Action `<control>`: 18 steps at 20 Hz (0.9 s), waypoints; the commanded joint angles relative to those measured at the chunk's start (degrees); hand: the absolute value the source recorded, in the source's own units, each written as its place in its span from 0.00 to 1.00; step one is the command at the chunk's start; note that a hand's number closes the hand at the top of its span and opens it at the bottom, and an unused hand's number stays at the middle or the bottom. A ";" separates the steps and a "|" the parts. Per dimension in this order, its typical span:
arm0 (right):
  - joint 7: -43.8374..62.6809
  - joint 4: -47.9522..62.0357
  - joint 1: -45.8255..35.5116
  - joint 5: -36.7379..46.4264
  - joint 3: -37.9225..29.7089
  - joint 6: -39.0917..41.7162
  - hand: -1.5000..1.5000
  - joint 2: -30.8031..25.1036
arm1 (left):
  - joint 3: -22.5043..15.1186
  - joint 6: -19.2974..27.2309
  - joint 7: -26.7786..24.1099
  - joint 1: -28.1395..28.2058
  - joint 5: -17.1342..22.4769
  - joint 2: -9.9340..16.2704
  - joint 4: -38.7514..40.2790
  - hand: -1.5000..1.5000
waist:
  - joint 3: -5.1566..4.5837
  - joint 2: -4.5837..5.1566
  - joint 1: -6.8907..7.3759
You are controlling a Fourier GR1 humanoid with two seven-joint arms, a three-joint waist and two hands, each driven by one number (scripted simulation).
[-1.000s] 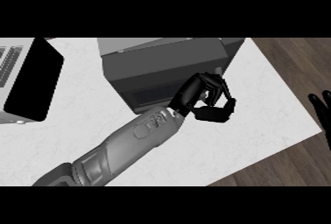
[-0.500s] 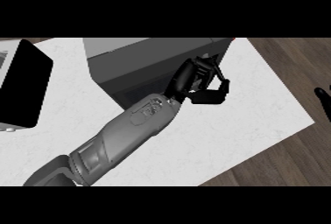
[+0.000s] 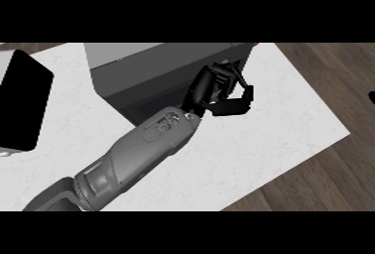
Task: Pick up the milk, place it into the microwave and close the microwave
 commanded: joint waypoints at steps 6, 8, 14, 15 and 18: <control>1.91 0.64 -1.92 -1.27 -1.66 0.22 0.00 -2.66 | -0.95 1.14 0.40 -4.82 1.00 -2.47 2.32 1.00 | 0.30 0.99 -1.90; 2.22 1.20 -2.11 -2.48 -2.12 0.55 0.00 -2.98 | -1.10 2.06 -0.04 -4.62 1.15 -2.47 2.39 1.00 | 0.37 0.94 -1.64; 2.98 1.36 -3.36 -4.37 -2.68 1.08 0.00 -3.95 | -1.84 3.35 -0.88 -4.50 1.80 -2.45 1.91 1.00 | 0.38 1.05 -2.21; 3.10 1.08 -3.73 -4.62 -2.78 1.21 0.00 -4.25 | -1.48 3.95 -1.00 -4.49 2.08 -2.45 1.95 1.00 | 0.34 1.07 -2.42; 3.25 1.54 -3.76 -5.24 -3.05 1.62 0.00 -4.57 | -1.49 4.58 -0.79 -4.85 2.87 -2.44 1.38 1.00 | 0.45 0.92 -2.88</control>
